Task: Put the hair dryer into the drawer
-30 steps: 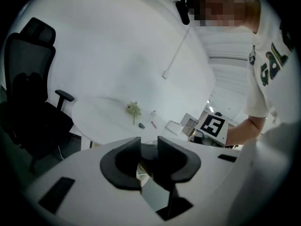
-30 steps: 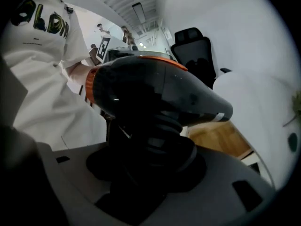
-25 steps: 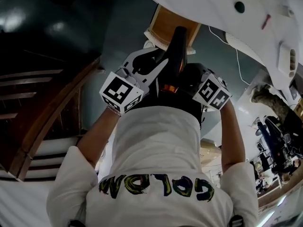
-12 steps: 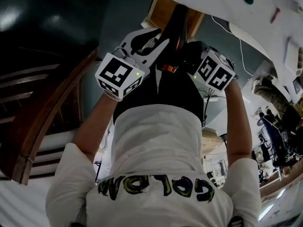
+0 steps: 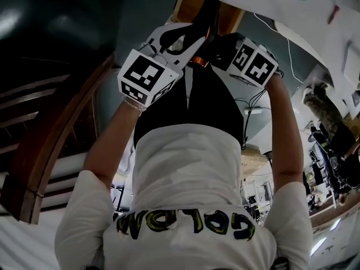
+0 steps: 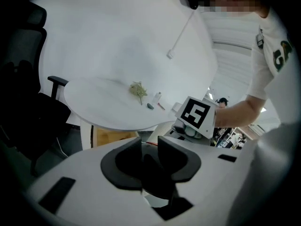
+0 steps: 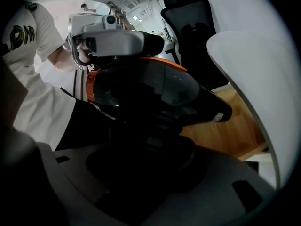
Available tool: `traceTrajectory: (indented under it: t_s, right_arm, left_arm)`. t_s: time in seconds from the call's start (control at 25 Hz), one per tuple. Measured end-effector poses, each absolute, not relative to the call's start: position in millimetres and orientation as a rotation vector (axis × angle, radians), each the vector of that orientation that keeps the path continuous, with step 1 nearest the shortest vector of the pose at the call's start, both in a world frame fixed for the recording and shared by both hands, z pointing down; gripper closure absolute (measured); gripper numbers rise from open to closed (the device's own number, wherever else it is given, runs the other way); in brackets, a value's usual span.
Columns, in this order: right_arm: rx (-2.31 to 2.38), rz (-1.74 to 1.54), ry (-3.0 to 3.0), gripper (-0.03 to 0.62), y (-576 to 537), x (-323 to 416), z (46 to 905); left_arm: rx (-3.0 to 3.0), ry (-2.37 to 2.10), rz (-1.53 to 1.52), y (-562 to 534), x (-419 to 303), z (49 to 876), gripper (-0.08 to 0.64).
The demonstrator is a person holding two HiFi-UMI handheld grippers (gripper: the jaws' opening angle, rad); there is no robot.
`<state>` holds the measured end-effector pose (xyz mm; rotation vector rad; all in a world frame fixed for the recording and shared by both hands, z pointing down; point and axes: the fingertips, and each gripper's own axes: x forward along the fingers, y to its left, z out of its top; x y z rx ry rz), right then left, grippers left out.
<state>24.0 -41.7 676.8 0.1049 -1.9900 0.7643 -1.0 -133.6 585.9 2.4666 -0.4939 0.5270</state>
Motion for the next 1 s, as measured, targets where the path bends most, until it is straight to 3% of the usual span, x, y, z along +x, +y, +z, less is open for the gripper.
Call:
traceTrajectory:
  t_s: [1.0]
  right_arm:
    - [0.325, 0.466, -1.701, 0.341, -117.5, 53.3, 765.9]
  left_arm:
    - [2.543, -0.441, 0.968, -177.3, 6.4, 682.0, 0.454]
